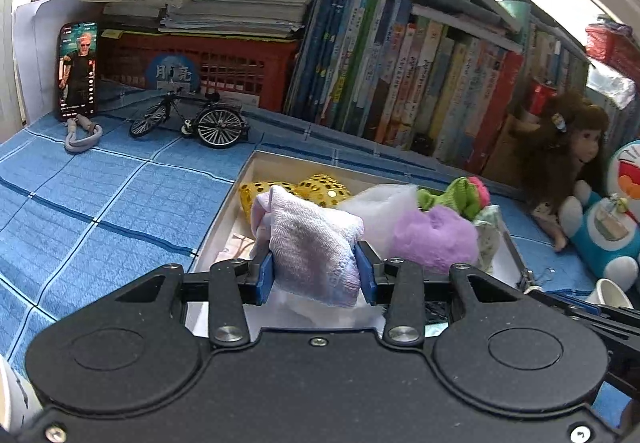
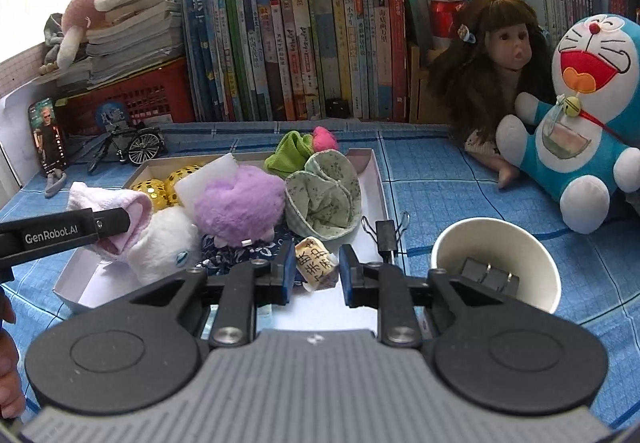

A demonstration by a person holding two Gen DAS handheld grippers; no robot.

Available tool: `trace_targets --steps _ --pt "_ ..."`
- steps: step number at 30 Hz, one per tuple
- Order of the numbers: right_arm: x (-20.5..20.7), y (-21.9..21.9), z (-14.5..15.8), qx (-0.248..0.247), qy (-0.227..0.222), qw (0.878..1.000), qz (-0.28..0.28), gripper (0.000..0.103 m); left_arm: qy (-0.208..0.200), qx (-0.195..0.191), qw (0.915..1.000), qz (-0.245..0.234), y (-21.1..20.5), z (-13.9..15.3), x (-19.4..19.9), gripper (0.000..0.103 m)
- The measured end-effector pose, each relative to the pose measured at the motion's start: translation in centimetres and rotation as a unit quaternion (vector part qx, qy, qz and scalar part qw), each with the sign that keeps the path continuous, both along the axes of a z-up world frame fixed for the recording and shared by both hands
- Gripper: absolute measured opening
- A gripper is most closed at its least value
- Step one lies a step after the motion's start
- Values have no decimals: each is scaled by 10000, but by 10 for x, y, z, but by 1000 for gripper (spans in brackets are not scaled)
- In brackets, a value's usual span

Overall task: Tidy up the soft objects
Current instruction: 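Open the left tool over the tray while the right tool releases the snack packet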

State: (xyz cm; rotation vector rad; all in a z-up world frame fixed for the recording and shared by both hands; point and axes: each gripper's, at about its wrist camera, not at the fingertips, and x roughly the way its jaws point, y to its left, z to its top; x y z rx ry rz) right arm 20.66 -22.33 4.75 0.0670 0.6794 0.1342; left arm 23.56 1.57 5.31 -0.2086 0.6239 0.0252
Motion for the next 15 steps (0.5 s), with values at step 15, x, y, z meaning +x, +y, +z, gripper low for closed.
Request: trace_targets --steps 15 --pt "22 2 -5 39 353 9993 68 29 145 181 9997 43 -2 -6 27 40"
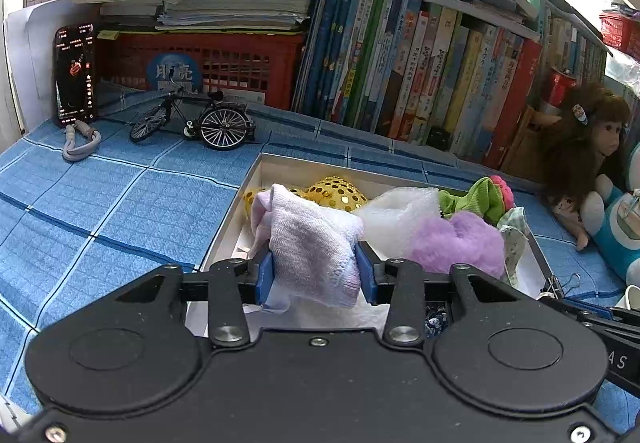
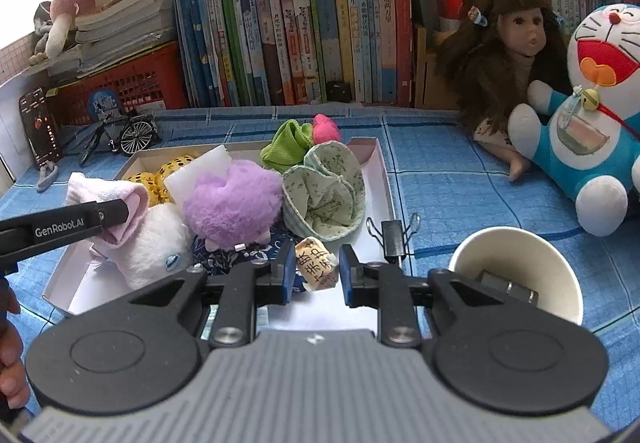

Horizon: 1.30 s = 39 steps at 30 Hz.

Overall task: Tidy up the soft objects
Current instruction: 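Open the left tool over the tray while the right tool releases the snack packet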

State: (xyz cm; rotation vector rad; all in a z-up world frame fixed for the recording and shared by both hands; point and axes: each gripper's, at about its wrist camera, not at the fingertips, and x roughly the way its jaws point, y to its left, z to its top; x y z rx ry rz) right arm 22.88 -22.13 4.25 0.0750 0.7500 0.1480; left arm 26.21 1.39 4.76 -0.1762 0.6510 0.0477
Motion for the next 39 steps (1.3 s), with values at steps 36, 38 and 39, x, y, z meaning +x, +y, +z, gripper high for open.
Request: trace_targets --steps 36,38,39 --pt "0 6 -11 175 324 9992 180 49 2 -128 9999 34 6 -8 -4 73" --pt "-2 6 -9 167 286 9993 182 50 -57 -92 9999 6 6 -6 -9 75" --pt "-3 6 -8 160 268 9993 181 50 -65 -90 9999 -9 5 -5 -9 77"
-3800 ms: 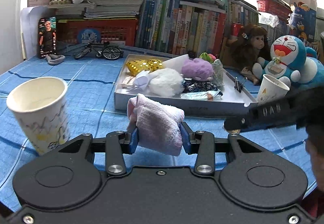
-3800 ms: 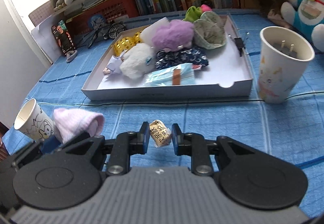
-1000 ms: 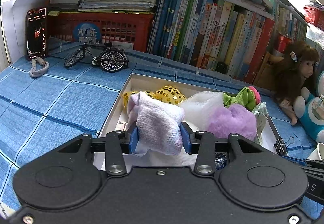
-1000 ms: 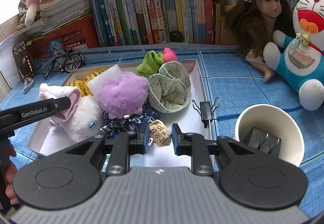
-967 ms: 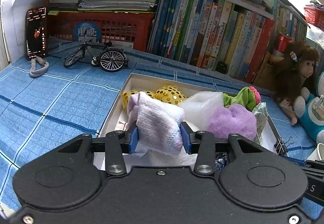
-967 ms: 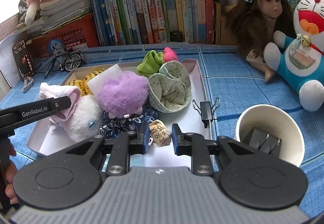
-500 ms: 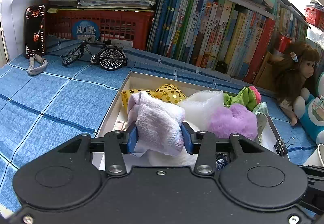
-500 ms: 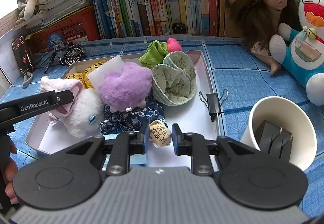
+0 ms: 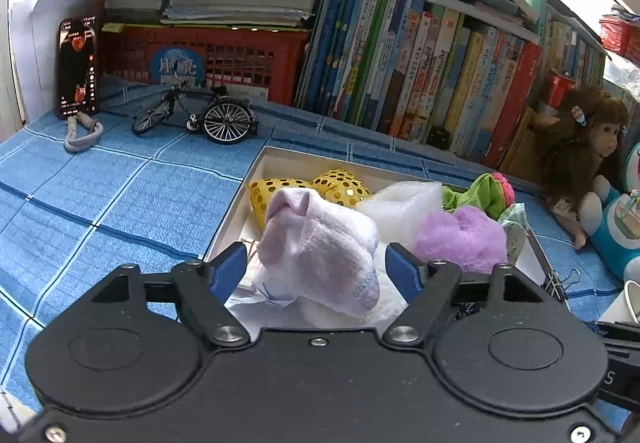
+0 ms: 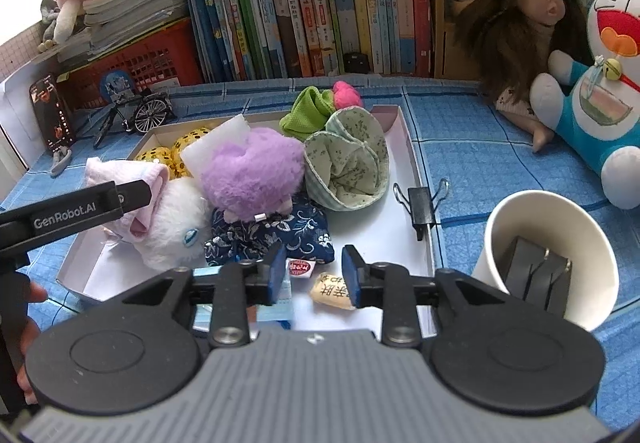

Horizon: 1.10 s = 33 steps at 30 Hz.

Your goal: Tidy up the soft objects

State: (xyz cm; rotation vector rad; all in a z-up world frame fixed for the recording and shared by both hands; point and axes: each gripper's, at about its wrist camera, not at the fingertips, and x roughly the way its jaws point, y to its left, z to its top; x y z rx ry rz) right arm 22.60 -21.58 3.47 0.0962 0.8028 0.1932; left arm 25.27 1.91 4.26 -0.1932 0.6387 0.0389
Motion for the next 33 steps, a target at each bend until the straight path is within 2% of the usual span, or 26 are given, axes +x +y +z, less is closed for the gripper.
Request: trace_targets --steps 8,24,33 --pt "-15 0 11 -17 -202 9998 84 60 -97 -70 9998 -151 1 11 -17 85" --pt "-67 -8 35 -74 -841 9957 378 75 -295 -247 9980 -500 5 30 -73 87" --pt "-99 -14 42 -100 -1190 9920 409 81 -521 -208 9965 -619 4 41 -110 89"
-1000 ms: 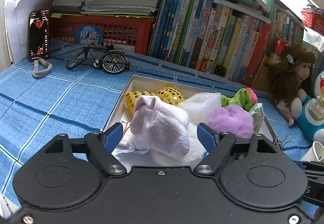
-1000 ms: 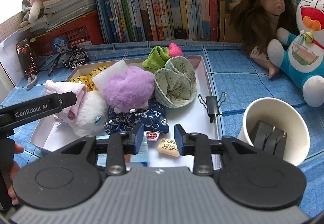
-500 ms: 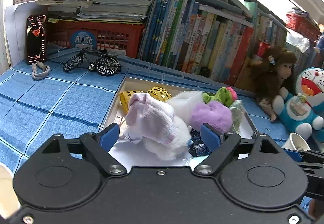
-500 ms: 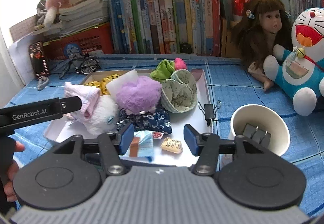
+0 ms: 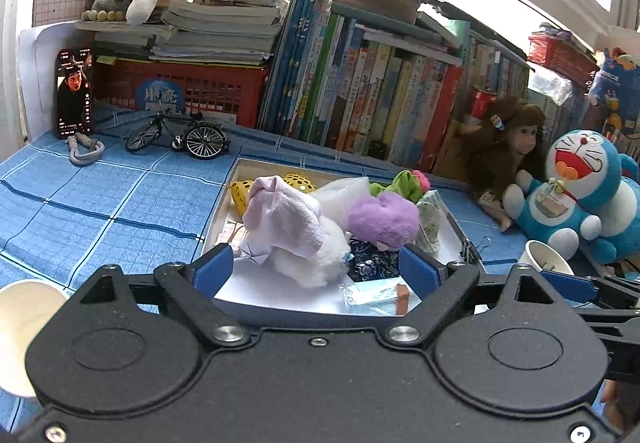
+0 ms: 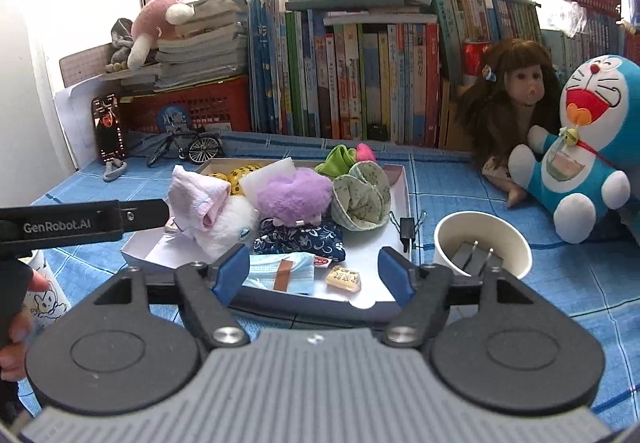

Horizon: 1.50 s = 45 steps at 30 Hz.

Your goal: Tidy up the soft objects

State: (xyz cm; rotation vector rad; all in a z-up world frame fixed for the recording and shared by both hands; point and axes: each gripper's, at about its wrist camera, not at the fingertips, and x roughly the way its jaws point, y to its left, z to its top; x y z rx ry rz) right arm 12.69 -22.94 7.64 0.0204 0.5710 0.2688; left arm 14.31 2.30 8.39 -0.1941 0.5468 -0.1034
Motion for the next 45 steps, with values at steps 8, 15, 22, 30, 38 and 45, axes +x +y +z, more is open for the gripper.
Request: trace_targets --steps 8,15,22,30,38,45 --pt "-21 -9 -2 -49 -222 9996 -142 85 -79 -17 9999 -72 0 3 -23 90" --pt "-36 -13 -9 -88 -358 9988 -313 87 -36 58 9999 -137 -4 -5 -41 90" --pt "-54 -11 -23 -270 -528 9969 -510 89 -29 228 9996 -148 -6 -20 -58 91" --pt "-67 -13 -42 -171 -495 9962 -697 91 74 360 9993 -108 -4 -41 -72 91" --pt "-75 -7 -61 -297 -458 9957 -755 96 267 419 9988 -29 -1 -63 -78 91" --pt "-78 -1 -75 -446 -356 9959 -707 97 366 568 9977 6 -2 -76 -77 91"
